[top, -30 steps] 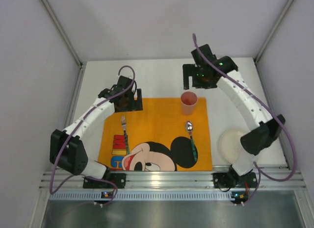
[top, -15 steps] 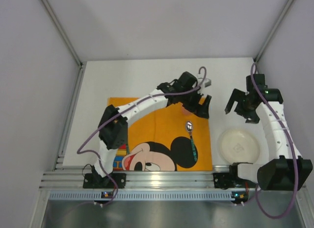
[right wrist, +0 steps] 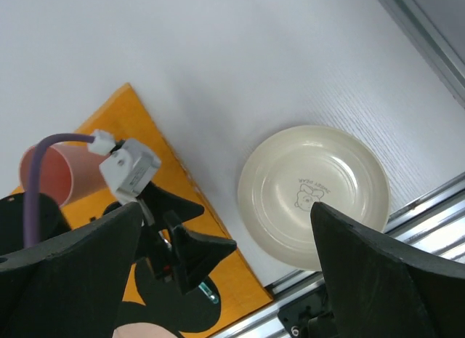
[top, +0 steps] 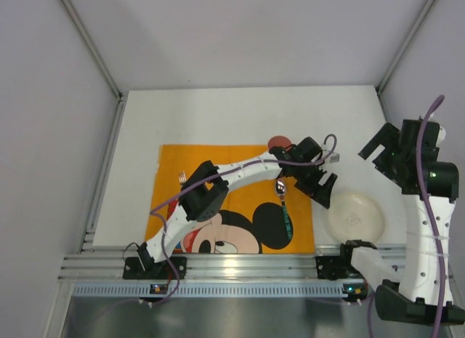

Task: Set the dinner table for one person

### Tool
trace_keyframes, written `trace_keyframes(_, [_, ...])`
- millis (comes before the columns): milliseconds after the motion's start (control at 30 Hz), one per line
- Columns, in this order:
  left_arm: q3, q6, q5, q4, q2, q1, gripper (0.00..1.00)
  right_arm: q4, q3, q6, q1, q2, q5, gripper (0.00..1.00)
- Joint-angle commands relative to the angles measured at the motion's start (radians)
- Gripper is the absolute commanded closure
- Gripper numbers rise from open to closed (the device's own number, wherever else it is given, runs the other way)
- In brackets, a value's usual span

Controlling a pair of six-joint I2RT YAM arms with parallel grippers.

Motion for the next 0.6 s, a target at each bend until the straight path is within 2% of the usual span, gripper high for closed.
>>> trace_keyframes(0, [0.048, -0.046, 0.001, 0.101, 0.043, -0.034, 0.11, -0.033, 0.058, 0.000, -0.006, -0.010, 0.035, 0.00])
trace_keyframes(200, [-0.001, -0.158, -0.008, 0.260, 0.087, -0.050, 0.14, -0.073, 0.045, -0.020, -0.005, -0.044, 0.018, 0.00])
trace_keyframes(367, [0.003, -0.221, -0.046, 0.335, 0.123, -0.057, 0.22, -0.107, 0.052, -0.043, -0.003, -0.070, 0.038, 0.00])
trace_keyframes(433, [0.009, -0.234, -0.091, 0.334, 0.141, -0.061, 0.33, -0.120, 0.059, -0.054, 0.000, -0.074, 0.048, 0.00])
trace_keyframes(467, [0.015, -0.241, -0.100, 0.334, 0.149, -0.062, 0.40, -0.122, 0.065, -0.057, 0.001, -0.076, 0.051, 0.00])
trace_keyframes(500, [0.023, -0.247, -0.111, 0.323, 0.165, -0.062, 0.52, -0.125, 0.068, -0.057, 0.003, -0.078, 0.059, 0.00])
trace_keyframes(567, [0.049, -0.253, -0.120, 0.308, 0.182, -0.061, 0.64, -0.127, 0.070, -0.063, 0.006, -0.081, 0.062, 0.00])
